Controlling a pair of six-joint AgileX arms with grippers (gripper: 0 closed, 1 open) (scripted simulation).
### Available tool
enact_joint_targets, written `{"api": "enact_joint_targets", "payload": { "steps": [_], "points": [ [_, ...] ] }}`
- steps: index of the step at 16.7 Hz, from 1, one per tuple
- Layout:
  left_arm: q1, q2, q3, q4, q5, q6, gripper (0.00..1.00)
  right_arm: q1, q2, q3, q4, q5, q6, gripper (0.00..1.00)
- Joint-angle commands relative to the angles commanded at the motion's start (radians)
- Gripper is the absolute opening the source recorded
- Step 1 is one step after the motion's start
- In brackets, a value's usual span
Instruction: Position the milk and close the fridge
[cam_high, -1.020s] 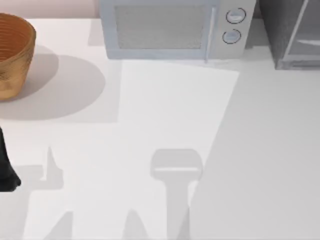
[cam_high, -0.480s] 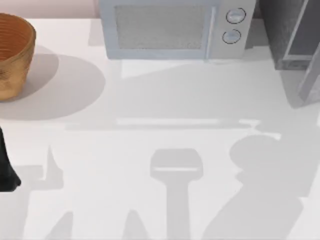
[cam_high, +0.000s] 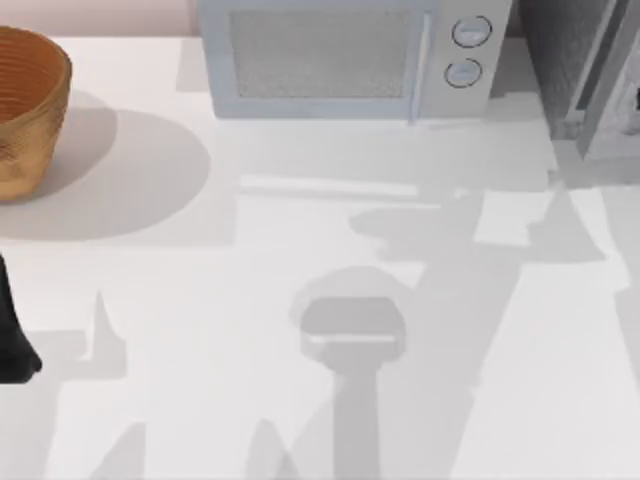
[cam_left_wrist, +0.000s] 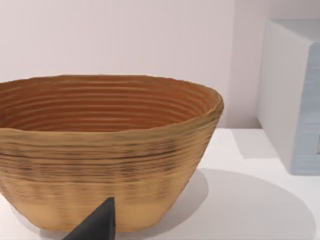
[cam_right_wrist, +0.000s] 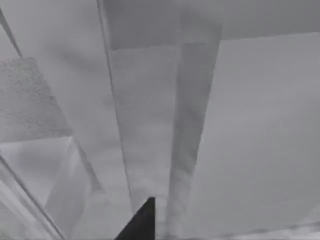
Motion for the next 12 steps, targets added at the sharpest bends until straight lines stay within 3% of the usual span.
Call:
{"api": "enact_joint_targets", "payload": {
  "steps": [7, 12],
  "points": [
    [0.0, 0.0, 0.0, 0.0, 0.0, 0.0, 1.0, -0.012, 0.045, 0.037, -0.017, 0.004, -0.004, 1.0],
    [0.0, 0.0, 0.0, 0.0, 0.0, 0.0, 1.0, -0.011, 0.236, 0.291, -0.055, 0.004, -0.002, 1.0]
  ]
}}
